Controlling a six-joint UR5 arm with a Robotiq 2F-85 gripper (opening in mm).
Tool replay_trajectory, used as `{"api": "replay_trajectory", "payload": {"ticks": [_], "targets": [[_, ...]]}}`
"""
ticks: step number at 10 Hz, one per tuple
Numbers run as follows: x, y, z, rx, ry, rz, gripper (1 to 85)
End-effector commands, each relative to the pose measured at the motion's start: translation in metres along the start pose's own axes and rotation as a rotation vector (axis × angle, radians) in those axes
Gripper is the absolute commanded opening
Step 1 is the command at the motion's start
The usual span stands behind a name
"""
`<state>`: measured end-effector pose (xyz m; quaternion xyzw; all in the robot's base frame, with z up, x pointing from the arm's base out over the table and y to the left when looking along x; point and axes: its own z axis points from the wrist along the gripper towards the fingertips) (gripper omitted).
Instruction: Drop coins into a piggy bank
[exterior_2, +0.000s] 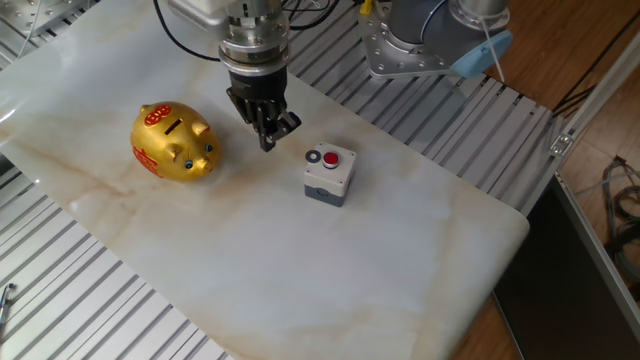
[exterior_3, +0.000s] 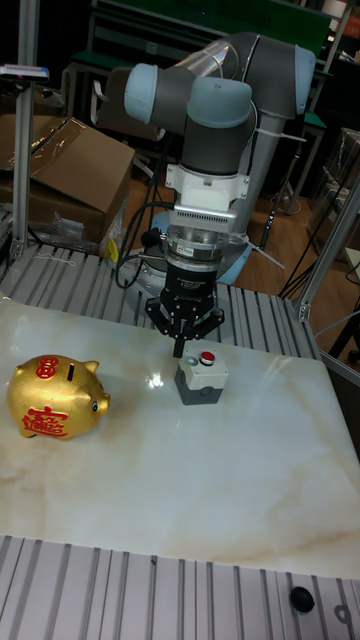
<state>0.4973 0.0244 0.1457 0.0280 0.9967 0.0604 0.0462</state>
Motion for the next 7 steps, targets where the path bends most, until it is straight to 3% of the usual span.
{"api": "replay_trajectory", "payload": {"ticks": [1, 3, 5, 7], "targets": [[0.012, 0.014, -0.008, -0.078, 0.004, -0.008, 1.0], [0.033, 0.016, -0.014, -0.115, 0.012, -0.003, 1.0], [0.039, 0.022, -0.009, -0.135, 0.006, -0.005, 1.0], [0.045, 0.017, -0.002, -0.109, 0.004, -0.006, 1.0]]}}
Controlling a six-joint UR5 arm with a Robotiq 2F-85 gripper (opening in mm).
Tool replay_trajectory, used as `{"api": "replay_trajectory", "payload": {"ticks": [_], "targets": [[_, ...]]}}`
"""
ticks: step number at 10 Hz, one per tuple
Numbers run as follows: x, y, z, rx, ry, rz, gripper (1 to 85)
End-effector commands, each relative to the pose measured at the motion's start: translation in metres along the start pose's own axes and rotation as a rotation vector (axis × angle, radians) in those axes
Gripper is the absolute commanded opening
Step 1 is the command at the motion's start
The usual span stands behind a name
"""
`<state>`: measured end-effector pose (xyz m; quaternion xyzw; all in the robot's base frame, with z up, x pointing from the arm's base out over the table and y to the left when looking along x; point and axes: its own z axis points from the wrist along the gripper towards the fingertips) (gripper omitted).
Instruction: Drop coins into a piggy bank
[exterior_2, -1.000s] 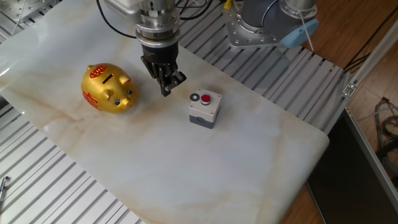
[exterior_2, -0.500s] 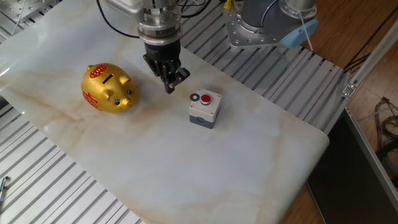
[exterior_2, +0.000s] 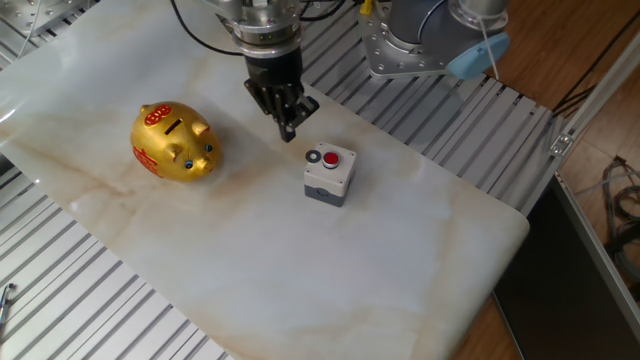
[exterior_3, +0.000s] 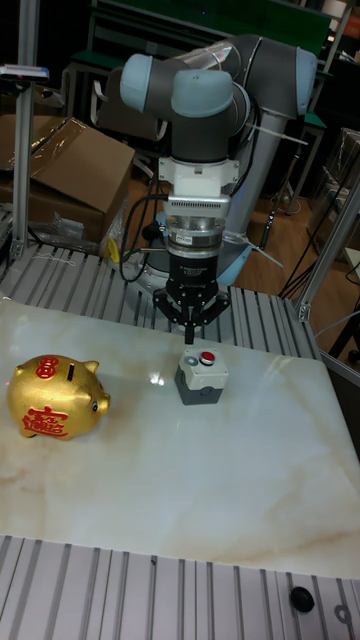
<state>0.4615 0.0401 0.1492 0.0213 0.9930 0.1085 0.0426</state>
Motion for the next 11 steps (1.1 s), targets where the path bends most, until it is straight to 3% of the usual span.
{"api": "replay_trajectory", "payload": {"ticks": [1, 7, 11], "targets": [[0.01, 0.002, 0.006, -0.011, -0.013, 0.0, 1.0], [0.009, 0.003, 0.013, -0.034, -0.025, -0.008, 1.0], [0.003, 0.026, 0.012, -0.12, -0.048, 0.005, 1.0]]}}
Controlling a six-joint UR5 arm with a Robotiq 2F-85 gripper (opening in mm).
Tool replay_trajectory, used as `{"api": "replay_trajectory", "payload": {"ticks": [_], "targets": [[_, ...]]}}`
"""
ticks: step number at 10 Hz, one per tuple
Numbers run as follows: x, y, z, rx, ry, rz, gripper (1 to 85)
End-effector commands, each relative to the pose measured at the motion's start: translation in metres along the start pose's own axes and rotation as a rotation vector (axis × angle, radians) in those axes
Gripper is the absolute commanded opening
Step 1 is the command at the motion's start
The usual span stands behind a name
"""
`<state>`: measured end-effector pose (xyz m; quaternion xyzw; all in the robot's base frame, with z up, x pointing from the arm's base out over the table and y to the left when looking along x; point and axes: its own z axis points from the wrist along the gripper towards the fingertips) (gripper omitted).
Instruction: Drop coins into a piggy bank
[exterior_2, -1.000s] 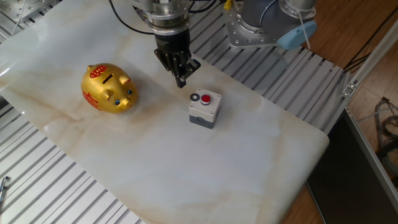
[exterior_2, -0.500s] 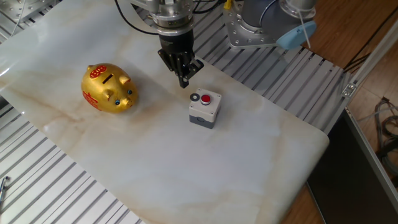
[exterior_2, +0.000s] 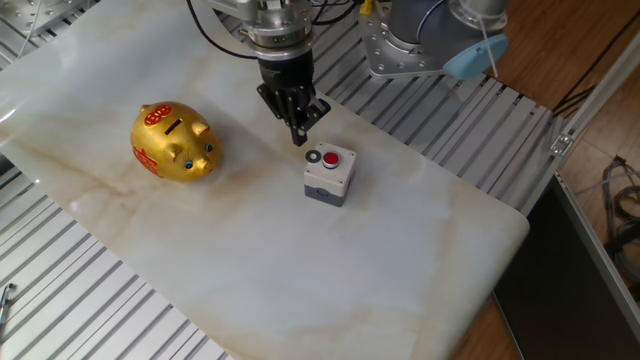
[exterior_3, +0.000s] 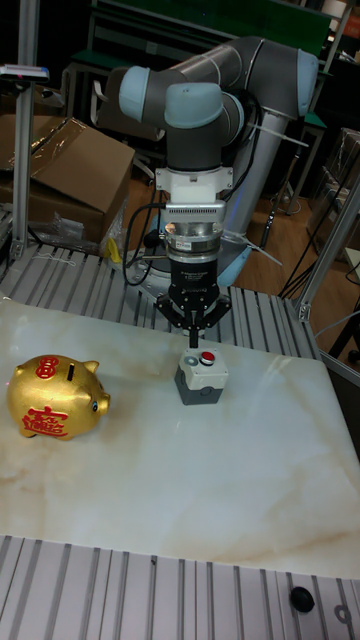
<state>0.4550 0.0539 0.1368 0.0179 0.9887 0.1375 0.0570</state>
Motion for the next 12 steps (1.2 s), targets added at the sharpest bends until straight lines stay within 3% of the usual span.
{"api": "replay_trajectory", "payload": {"ticks": [1, 3, 7, 12], "targets": [[-0.0081, 0.0134, -0.0012, -0.054, -0.031, 0.005, 1.0], [-0.0104, 0.0174, -0.0016, -0.07, -0.04, 0.009, 1.0], [-0.0148, 0.0159, -0.0017, -0.064, -0.057, -0.002, 1.0], [-0.0084, 0.0177, -0.0015, -0.071, -0.033, -0.005, 1.0]]}}
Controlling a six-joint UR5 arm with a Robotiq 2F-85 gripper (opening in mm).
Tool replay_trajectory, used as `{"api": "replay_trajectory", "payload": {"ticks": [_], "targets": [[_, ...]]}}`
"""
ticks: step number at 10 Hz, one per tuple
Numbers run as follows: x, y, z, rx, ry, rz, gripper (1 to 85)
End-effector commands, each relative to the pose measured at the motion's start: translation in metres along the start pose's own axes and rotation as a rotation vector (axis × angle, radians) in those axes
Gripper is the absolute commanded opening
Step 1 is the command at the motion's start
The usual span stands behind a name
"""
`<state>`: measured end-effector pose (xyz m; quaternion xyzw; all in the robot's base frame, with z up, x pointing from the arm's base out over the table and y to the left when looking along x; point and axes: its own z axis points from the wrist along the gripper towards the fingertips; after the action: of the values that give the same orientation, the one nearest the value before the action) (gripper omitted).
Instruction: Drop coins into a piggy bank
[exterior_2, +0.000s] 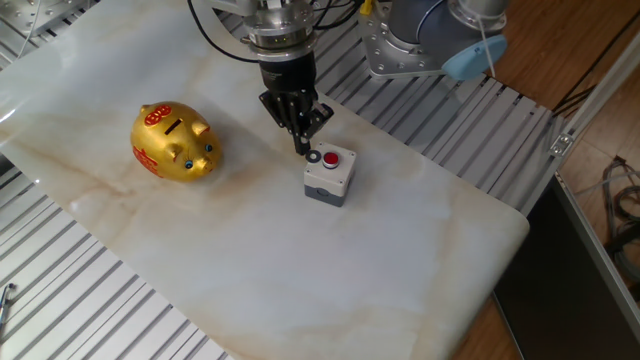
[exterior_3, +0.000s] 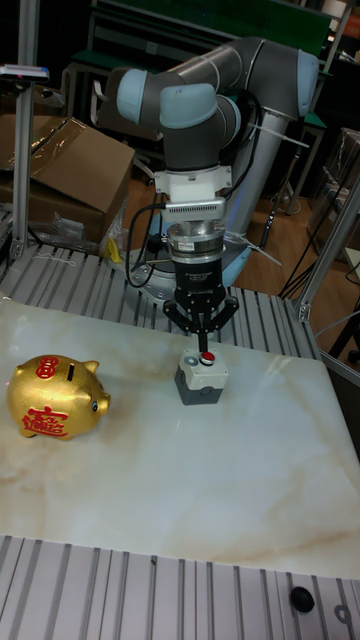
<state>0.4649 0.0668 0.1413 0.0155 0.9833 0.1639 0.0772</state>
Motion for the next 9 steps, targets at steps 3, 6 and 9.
{"api": "replay_trajectory", "payload": {"ticks": [3, 6, 9], "targets": [[0.005, 0.003, -0.002, -0.021, 0.006, 0.01, 1.0], [0.001, 0.013, 0.007, -0.068, -0.021, 0.016, 1.0], [-0.005, 0.016, 0.016, -0.075, -0.043, 0.009, 1.0]]}}
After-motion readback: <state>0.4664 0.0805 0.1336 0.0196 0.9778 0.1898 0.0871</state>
